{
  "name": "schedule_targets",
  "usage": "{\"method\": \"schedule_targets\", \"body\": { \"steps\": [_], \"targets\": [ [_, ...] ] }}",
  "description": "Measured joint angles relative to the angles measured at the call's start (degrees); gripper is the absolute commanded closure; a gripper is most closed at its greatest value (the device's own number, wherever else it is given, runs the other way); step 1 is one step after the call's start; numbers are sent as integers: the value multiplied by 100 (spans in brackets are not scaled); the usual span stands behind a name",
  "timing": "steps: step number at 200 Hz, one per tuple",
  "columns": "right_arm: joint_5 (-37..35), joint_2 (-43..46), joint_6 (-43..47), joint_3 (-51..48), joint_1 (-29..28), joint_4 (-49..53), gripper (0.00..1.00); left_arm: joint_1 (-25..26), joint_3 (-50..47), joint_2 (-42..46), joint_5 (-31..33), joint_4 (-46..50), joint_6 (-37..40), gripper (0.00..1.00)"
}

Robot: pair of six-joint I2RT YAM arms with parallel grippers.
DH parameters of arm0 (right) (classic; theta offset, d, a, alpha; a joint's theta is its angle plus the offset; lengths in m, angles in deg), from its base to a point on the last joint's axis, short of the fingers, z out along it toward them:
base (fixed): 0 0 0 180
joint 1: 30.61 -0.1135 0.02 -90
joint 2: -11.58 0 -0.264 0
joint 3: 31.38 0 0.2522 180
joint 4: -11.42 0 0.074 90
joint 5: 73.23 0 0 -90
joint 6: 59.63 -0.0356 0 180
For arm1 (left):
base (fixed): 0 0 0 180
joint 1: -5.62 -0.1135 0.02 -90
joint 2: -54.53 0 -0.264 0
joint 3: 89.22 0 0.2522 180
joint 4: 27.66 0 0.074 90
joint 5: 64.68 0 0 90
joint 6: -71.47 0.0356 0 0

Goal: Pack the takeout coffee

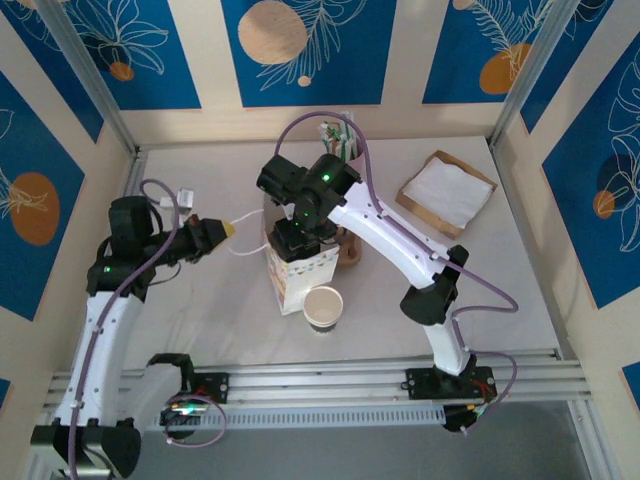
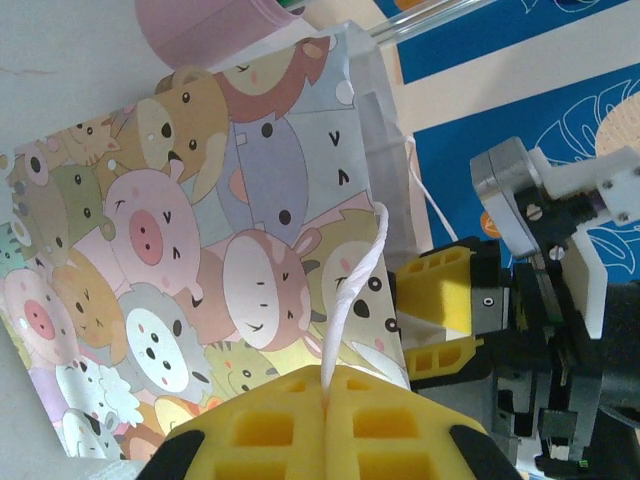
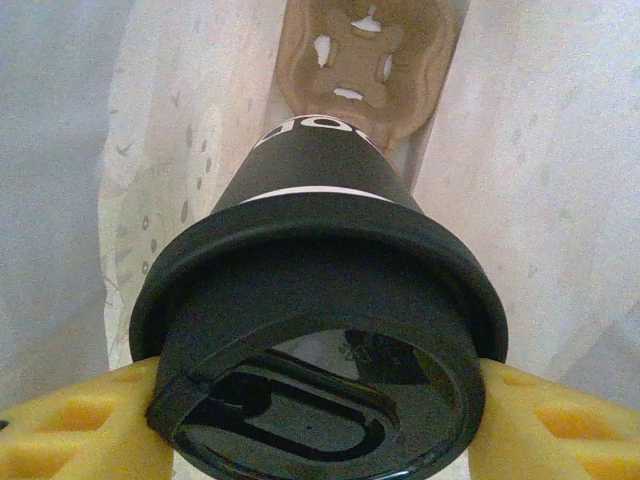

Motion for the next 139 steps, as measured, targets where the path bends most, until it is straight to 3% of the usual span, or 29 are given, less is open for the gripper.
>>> {"method": "schedule_targets", "body": {
  "steps": [47, 139],
  "targets": [
    [9, 0, -46, 146, -105, 2, 41, 0, -264, 483, 136, 96, -166, 100],
    [-549, -24, -37, 264, -481, 17, 41, 0, -450, 487, 221, 136, -225, 100]
  ]
}}
